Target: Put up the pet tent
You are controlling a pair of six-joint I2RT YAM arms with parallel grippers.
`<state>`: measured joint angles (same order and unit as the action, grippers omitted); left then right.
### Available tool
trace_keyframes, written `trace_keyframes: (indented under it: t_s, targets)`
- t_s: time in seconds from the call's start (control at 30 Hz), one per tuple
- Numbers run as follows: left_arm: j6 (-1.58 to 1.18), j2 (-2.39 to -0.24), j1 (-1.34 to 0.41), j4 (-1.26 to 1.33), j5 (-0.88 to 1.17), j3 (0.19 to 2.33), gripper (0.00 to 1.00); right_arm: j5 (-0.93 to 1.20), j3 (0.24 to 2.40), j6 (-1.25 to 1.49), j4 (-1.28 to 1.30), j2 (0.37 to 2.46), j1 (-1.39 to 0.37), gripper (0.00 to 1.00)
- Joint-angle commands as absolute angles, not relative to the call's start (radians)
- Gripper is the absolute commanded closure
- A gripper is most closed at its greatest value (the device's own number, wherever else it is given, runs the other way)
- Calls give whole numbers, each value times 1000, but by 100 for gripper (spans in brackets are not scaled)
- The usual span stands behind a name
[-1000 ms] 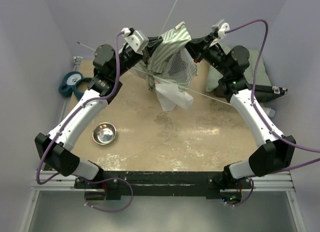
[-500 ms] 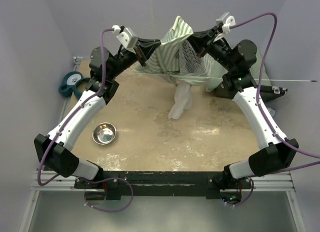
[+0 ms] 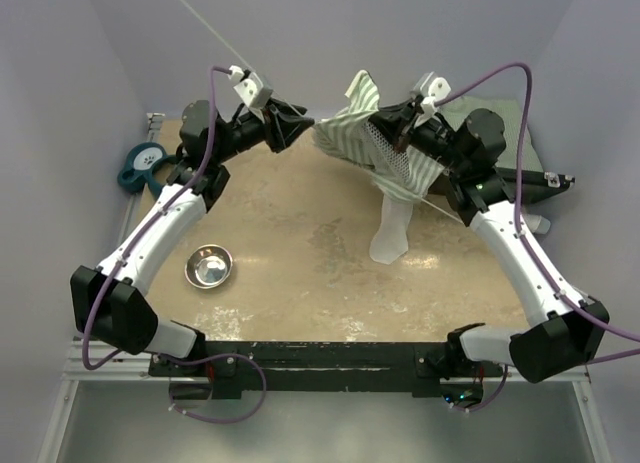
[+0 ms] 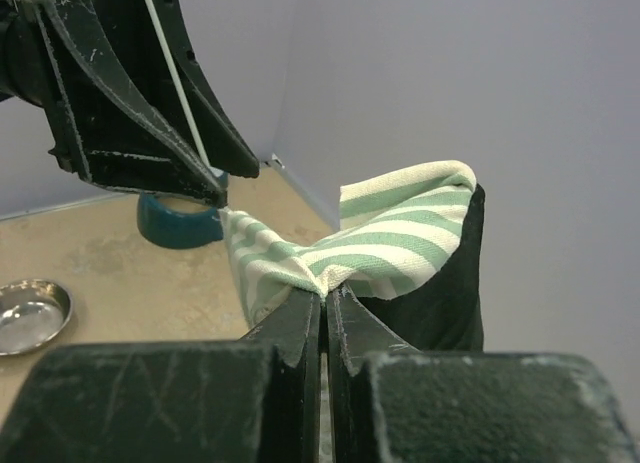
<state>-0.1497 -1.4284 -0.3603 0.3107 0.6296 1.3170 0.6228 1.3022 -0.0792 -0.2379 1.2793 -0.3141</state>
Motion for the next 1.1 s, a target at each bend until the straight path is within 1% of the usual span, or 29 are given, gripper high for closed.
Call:
trace_keyframes:
  t_s: [0.0, 0.1, 0.23, 0.27, 0.37, 0.47, 0.53, 0.57, 0.6, 0.67, 0.77, 0.83, 0.9, 0.97, 1.03, 1.07]
  targets:
    - [-91, -1408, -305, 131, 748, 1296, 49, 554, 1276, -141, -334, 1221, -321, 100]
    - [-51, -1384, -279, 10, 811, 1315, 32, 534, 1258, -130, -345, 1219, -336, 100]
    - [-48, -1356, -268, -141, 981, 1325, 4, 474, 1250, -103, -359, 1232, -367, 100]
    - [-41, -1341, -268, -175, 1003, 1312, 2, 453, 1246, -94, -374, 1236, -377, 100]
    - [58, -1257, -265, -285, 1032, 1212, 1, 382, 1252, -78, -387, 1256, -405, 100]
    - [94, -1123, -265, -246, 1025, 1054, 0, 328, 1278, -34, -394, 1295, -411, 100]
    - [77, -1048, -262, -221, 904, 976, 0, 311, 1298, -8, -396, 1315, -411, 100]
    - [57, -1034, -247, -212, 846, 953, 0, 314, 1301, -8, -400, 1315, -411, 100]
    - [31, -1035, -211, -200, 832, 940, 0, 313, 1298, -12, -403, 1310, -411, 100]
    - [-59, -1074, -97, -172, 895, 934, 1, 331, 1284, -20, -403, 1293, -411, 100]
    - [-162, -1193, 99, -126, 995, 971, 7, 373, 1255, -67, -380, 1255, -410, 100]
    - [-208, -1279, 181, -51, 1032, 1026, 12, 408, 1232, -101, -373, 1230, -411, 100]
    - [-236, -1377, 190, -17, 1042, 1139, 14, 435, 1209, -132, -368, 1206, -411, 100]
    - [-381, -1457, 175, 142, 1072, 1244, 16, 469, 1193, -147, -359, 1192, -411, 100]
    - [-498, -1537, 132, 242, 1103, 1352, 20, 485, 1183, -173, -342, 1183, -413, 100]
    - [-523, -1572, 102, 247, 1120, 1412, 21, 485, 1177, -182, -334, 1180, -414, 100]
